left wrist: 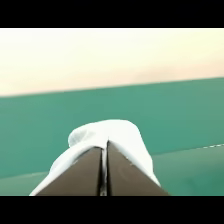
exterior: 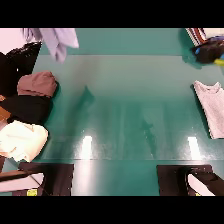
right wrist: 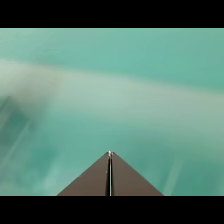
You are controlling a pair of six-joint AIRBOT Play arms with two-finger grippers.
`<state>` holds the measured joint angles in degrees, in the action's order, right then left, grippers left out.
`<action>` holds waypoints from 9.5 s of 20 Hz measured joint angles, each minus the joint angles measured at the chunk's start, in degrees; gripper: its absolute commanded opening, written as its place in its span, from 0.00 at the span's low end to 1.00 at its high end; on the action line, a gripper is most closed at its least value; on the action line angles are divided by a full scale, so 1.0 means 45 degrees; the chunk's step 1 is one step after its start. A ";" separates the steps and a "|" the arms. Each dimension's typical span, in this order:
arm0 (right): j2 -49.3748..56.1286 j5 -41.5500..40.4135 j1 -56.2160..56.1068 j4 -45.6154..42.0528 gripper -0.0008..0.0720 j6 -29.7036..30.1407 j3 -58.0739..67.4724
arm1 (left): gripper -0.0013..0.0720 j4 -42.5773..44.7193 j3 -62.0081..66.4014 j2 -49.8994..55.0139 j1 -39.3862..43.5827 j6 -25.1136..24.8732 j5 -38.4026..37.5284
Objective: Fold the shirts.
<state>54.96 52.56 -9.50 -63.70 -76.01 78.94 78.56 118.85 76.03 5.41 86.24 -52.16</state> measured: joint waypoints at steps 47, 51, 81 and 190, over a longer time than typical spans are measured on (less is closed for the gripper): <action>-0.0005 0.2671 0.0000 -0.0544 0.03 0.0087 0.2021 | 0.85 -0.1132 -1.2352 -0.2302 0.3502 0.1525 -0.2191; -0.0005 0.2793 0.0000 -0.0534 0.03 0.0107 0.2021 | 0.85 -0.2419 -1.2580 -0.0826 0.2210 0.0510 -0.2735; 0.4988 0.1948 -0.2361 0.4420 0.77 -0.0243 -0.4687 | 0.06 -0.4235 -0.8981 0.0087 0.0894 -0.2263 -0.3657; -0.0554 0.2807 0.2103 -0.0408 0.03 0.1001 0.6533 | 0.05 -0.0277 -0.1413 -0.5877 0.2030 -0.1248 0.0097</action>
<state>52.47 65.19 -0.03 -65.54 -71.50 108.33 77.32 112.49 49.58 14.55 80.62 -51.72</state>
